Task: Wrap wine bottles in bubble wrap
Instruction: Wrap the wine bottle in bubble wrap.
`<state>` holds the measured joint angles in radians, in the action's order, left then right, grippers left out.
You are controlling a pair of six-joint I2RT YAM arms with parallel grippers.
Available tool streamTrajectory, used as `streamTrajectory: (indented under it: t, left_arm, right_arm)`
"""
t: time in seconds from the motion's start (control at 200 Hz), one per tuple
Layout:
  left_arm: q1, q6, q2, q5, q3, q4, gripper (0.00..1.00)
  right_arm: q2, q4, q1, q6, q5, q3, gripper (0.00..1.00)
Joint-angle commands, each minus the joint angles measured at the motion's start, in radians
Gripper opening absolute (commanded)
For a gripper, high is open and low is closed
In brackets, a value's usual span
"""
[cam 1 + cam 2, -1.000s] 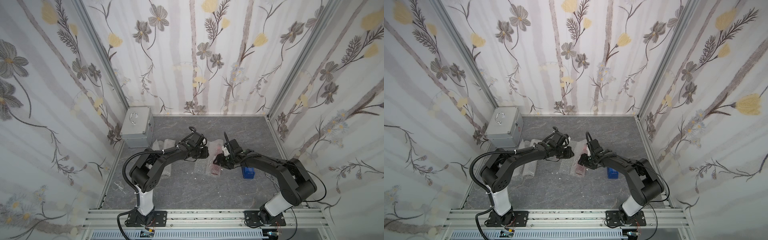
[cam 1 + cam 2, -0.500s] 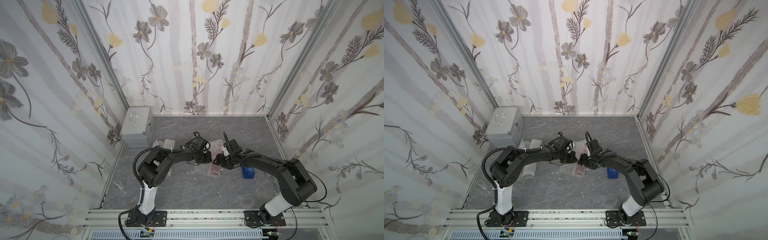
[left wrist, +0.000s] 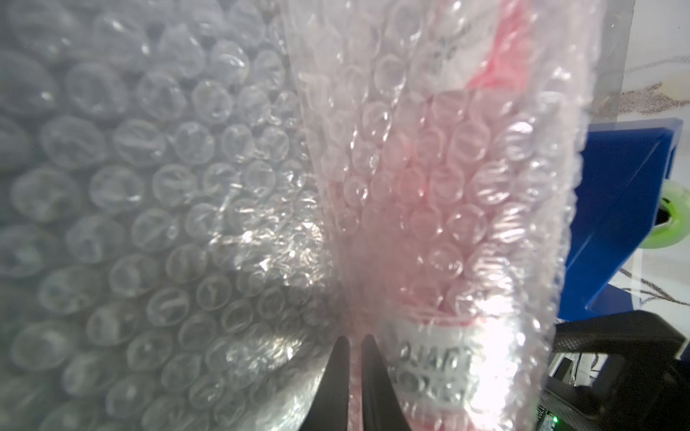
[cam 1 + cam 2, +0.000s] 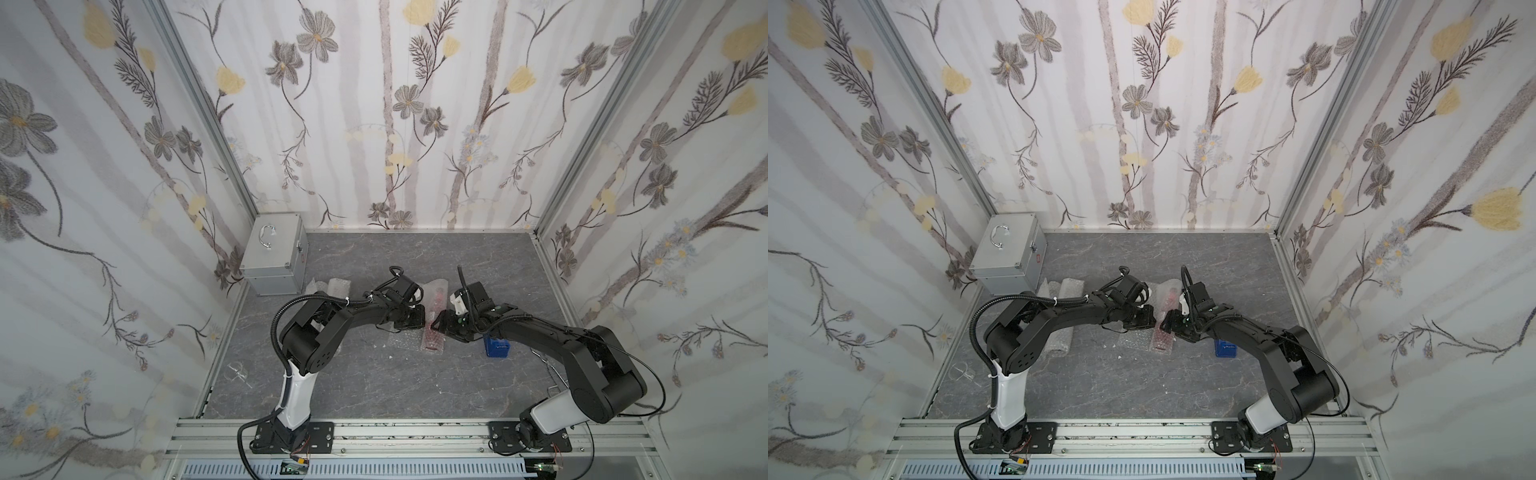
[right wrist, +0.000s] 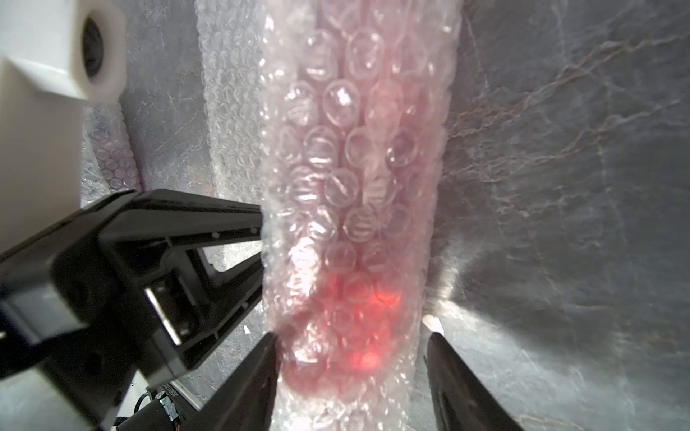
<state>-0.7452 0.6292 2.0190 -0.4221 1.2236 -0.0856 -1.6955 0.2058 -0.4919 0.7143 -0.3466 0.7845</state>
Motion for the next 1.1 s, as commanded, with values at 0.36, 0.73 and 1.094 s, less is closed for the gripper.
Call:
streamTrajectory:
  t: [0.36,0.73,1.094]
  left_arm:
    - [0.028,-0.140,-0.102,0.162,-0.017,-0.129,0.18]
    - [0.160,-0.155,-0.161,0.243,-0.067,-0.107,0.30]
    - [0.168,-0.083,-0.042,0.150,-0.039,-0.065,0.39]
  right_arm:
    - [-0.086,-0.025,-0.022,0.010,0.035,0.010,0.53]
    - [-0.078,-0.002,-0.022,-0.002,0.047,0.017,0.53]
    - [-0.072,0.016,-0.022,-0.011,0.047,0.028,0.53]
